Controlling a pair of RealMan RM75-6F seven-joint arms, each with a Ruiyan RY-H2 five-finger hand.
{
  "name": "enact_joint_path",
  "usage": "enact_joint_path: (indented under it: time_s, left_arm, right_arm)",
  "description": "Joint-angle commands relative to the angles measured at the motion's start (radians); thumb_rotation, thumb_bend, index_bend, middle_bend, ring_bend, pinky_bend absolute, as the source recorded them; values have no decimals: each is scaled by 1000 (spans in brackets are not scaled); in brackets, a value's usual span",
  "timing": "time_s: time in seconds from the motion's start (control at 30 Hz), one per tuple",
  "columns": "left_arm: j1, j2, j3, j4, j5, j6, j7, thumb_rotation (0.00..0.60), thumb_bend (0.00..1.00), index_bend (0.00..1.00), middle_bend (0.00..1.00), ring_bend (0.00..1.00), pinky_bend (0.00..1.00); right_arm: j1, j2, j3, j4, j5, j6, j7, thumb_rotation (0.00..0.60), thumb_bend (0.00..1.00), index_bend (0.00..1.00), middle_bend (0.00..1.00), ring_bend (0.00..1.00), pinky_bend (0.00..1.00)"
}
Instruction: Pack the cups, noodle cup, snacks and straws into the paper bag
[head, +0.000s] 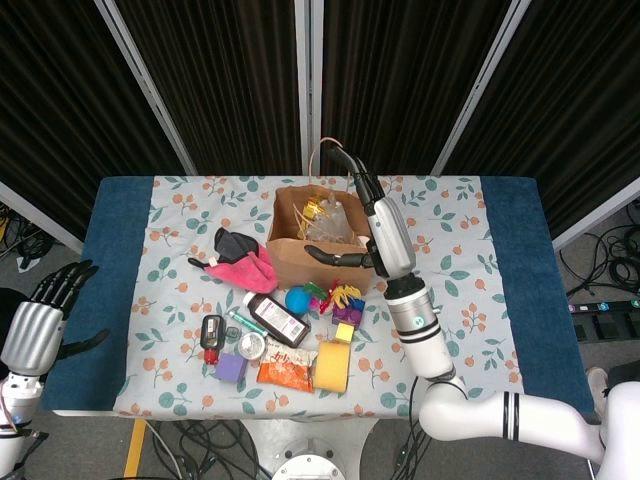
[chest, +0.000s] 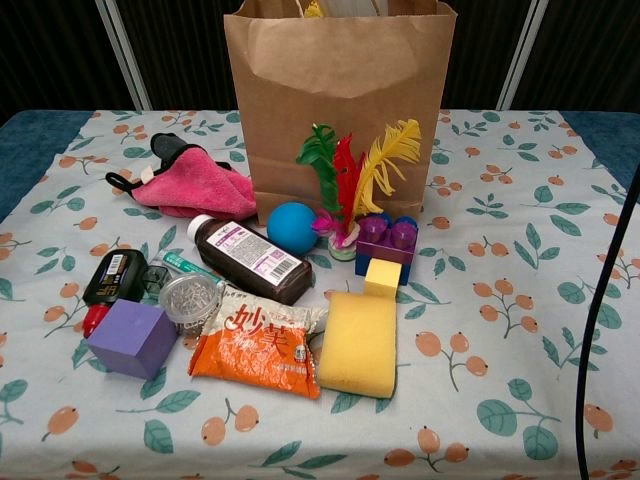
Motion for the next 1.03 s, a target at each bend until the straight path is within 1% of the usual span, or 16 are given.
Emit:
enact_joint_path:
  time_s: [0.03, 0.1, 0.2, 0.23, 0.37, 0.43, 0.47, 0.57, 0.67, 0.73, 0.87, 0.93, 1.03]
  left_arm:
    - [0, 0, 2, -3, 1, -2, 7, 600, 103, 178, 216, 149, 209]
    - [-1, 0, 3, -5, 2, -5, 11, 600, 103, 178, 216, 149, 208]
    - [-3, -1, 5, -9, 3, -10, 19, 600, 103, 178, 216, 149, 208]
    - [-4, 0, 7, -12, 5, -12, 22, 600, 103, 178, 216, 149, 208]
    - [-10, 0, 11, -22, 13, -20, 36, 600, 103, 178, 216, 149, 209]
    - [-13, 1, 13, -31, 18, -24, 45, 600, 103, 178, 216, 149, 208]
    - [-13, 2, 15, -35, 20, -26, 49, 600, 103, 177, 216, 149, 208]
    - [-12, 6, 23, -50, 26, -31, 66, 600, 104, 178, 216, 149, 209]
    - [-7, 12, 31, -63, 32, -29, 87, 600, 104, 177, 216, 149, 208]
    - [-3, 18, 37, -68, 38, -26, 100, 600, 104, 177, 216, 149, 208]
    - [2, 23, 42, -71, 34, -31, 107, 600, 104, 178, 216, 149, 208]
    - [3, 23, 41, -73, 34, -30, 112, 600, 103, 178, 216, 149, 208]
    - [2, 19, 42, -76, 41, -27, 124, 600, 103, 178, 216, 149, 208]
  right_arm:
    - [-33, 101, -73, -50, -179, 40, -97, 600, 0, 0, 82, 0, 0]
    - [-68, 160, -122, -73, -256, 61, -175, 600, 0, 0, 87, 0, 0]
    - [-150, 278, -210, -120, -364, 95, -331, 600, 0, 0, 94, 0, 0]
    - [-193, 330, -250, -143, -396, 110, -395, 600, 0, 2, 95, 0, 0]
    - [-344, 482, -387, -202, -463, 162, -566, 600, 0, 49, 97, 0, 0]
    - [-421, 532, -455, -202, -483, 198, -619, 600, 0, 49, 97, 0, 0]
    - [-452, 544, -480, -192, -489, 216, -637, 600, 0, 49, 95, 0, 0]
    - [-546, 548, -551, -130, -485, 269, -662, 600, 0, 50, 92, 0, 0]
    - [-621, 521, -599, -46, -437, 299, -641, 600, 0, 47, 83, 0, 0]
    - [-659, 499, -613, 19, -392, 309, -595, 600, 0, 32, 70, 0, 0]
    - [-701, 472, -619, 121, -325, 306, -487, 600, 0, 7, 55, 0, 0]
    - [-708, 462, -618, 162, -319, 304, -432, 600, 0, 5, 54, 0, 0]
    - [-712, 445, -611, 217, -337, 314, -355, 600, 0, 4, 54, 0, 0]
